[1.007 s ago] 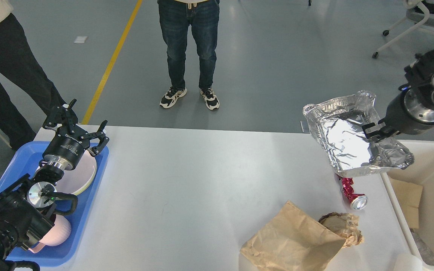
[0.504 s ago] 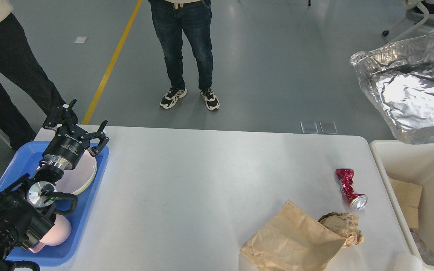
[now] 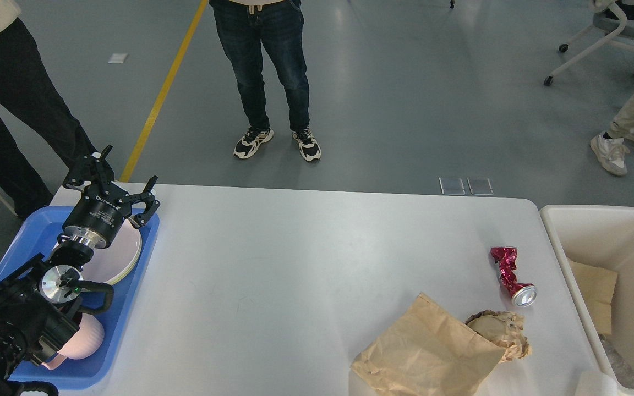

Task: Tidy desktop
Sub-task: 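Lift the foil wrapper and carry it over the white bin, then release the foil wrapper into the white bin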

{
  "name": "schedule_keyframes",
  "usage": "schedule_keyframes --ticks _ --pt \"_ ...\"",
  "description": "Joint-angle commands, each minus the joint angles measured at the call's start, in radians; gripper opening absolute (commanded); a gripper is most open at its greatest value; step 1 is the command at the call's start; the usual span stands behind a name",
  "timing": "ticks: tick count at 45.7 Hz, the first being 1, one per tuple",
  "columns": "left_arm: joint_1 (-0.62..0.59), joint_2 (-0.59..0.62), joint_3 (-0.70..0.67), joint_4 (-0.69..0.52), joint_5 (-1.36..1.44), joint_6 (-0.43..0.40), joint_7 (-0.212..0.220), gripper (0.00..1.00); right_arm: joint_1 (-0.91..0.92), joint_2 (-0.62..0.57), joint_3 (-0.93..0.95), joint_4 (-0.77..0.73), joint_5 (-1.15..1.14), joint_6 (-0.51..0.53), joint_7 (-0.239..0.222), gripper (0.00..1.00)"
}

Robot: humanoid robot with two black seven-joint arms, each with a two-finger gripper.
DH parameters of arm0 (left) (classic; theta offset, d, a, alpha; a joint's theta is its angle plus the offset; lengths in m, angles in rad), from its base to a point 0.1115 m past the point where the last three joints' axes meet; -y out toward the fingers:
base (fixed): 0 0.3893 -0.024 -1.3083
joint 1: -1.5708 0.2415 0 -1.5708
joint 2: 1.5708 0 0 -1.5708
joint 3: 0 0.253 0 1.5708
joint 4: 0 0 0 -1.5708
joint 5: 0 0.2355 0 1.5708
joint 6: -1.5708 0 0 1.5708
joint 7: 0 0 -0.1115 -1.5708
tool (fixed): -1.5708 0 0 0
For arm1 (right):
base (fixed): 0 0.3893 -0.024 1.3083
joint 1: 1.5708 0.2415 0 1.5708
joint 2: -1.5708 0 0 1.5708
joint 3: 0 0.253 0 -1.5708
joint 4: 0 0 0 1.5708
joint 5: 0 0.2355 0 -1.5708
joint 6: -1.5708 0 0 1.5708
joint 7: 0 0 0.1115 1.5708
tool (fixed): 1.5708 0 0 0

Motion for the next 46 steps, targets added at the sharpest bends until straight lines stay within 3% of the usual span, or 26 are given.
schedule_keyframes --ticks 1,7,8,13,19,26,30,41,42,44,46 --pt "0.000 0.002 0.000 -0.001 0.000 -0.001 0.000 1.00 -0.145 -0.102 0.001 -0.108 -0.107 -0.123 -0.001 0.00" --pt "0.000 0.000 0.000 -0.001 0.000 -0.001 0.000 1.00 -0.387 -0.168 0.007 -0.274 -0.116 -0.319 -0.001 0.00" --pt "0.000 0.000 0.000 -0.001 0.000 -0.001 0.000 1.00 -0.491 -0.181 0.016 -0.350 -0.107 -0.394 0.002 0.00" --pt "0.000 0.002 -0.001 0.003 0.000 -0.001 0.000 1.00 -0.809 -0.209 0.089 -0.561 -0.055 -0.563 0.010 0.00" --pt "0.000 0.000 0.000 -0.001 0.000 -0.001 0.000 1.00 -1.288 -0.177 0.322 -0.783 0.098 -0.652 0.041 0.00" --pt "0.000 0.000 0.000 -0.001 0.000 -0.001 0.000 1.00 -1.745 -0.045 0.567 -1.095 0.221 -0.701 0.080 0.00" --pt "0.000 0.000 0.000 -0.001 0.000 -0.001 0.000 1.00 -1.863 0.027 0.634 -1.170 0.246 -0.715 0.088 0.00" --pt "0.000 0.000 -0.001 0.003 0.000 -0.001 0.000 1.00 -1.969 0.131 0.680 -1.176 0.261 -0.825 0.088 0.00" --pt "0.000 0.000 0.000 0.003 0.000 -0.001 0.000 1.00 -1.974 0.136 0.686 -1.178 0.262 -0.827 0.088 0.12" --pt "0.000 0.000 0.000 0.003 0.000 -0.001 0.000 1.00 -1.977 0.144 0.691 -1.175 0.264 -0.830 0.090 0.56" --pt "0.000 0.000 -0.001 0.003 0.000 -0.001 0.000 1.00 -1.979 0.153 0.694 -1.172 0.264 -0.827 0.088 0.76"
